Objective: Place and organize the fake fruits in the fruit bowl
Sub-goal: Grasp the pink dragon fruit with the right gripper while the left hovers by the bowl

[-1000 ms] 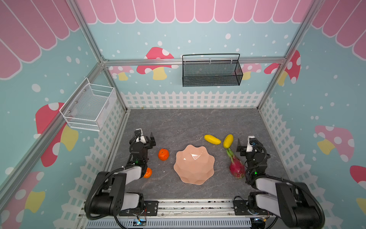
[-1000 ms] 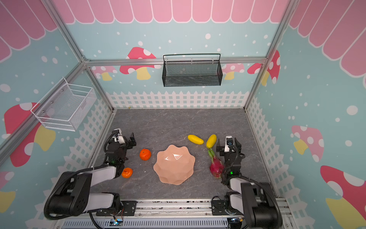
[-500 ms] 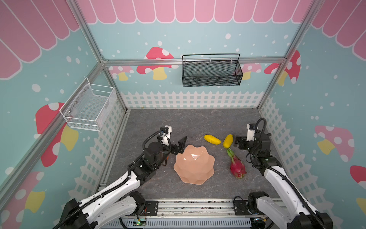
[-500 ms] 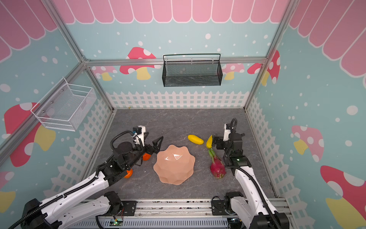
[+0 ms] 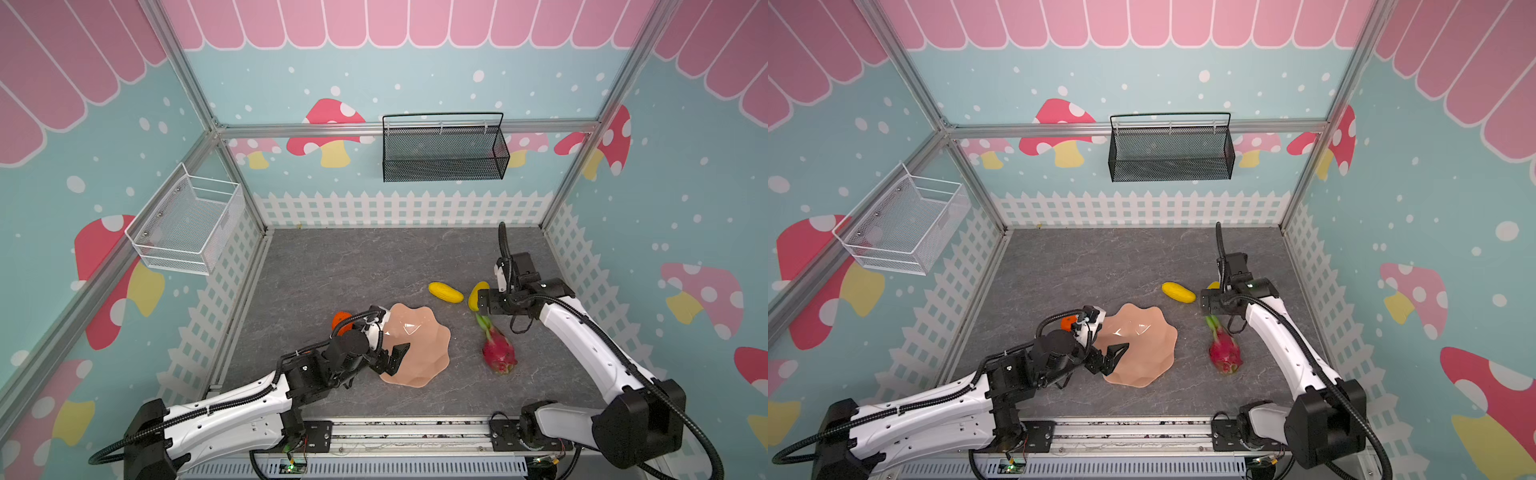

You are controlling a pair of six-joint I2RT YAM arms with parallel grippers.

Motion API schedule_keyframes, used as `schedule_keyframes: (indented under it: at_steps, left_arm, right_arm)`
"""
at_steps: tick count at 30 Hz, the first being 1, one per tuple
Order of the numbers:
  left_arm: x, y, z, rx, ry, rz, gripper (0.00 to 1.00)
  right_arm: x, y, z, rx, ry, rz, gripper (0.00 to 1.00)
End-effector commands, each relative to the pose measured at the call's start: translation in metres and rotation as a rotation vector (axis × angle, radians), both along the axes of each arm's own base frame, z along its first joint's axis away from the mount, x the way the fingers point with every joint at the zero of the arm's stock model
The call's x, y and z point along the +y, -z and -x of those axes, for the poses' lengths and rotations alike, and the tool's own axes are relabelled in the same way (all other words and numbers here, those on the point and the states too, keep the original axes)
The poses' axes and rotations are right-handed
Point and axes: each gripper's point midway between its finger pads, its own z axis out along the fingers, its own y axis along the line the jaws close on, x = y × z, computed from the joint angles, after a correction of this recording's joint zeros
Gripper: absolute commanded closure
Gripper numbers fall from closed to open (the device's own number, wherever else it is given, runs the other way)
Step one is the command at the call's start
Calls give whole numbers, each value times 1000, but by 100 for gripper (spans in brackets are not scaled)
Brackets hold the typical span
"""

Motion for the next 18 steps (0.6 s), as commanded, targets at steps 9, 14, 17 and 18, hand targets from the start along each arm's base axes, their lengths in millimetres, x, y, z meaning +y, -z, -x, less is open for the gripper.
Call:
schedule_keyframes:
  at_steps: [9, 14, 17, 18]
  left_arm:
    - [28, -23, 12, -84, -11, 63, 0]
    - [32, -24, 17, -73, -4, 71, 0]
    - [32, -27, 22, -66, 14, 89, 0]
    - [33, -28, 23, -67, 15, 94, 0]
  right_arm:
    - [-1, 42, 75, 355, -2, 41, 4]
    - [3, 60, 84, 447, 16, 106, 5]
    - [-1, 73, 91, 501, 31, 161, 6]
    - [-4, 78, 94, 514, 40, 179, 7]
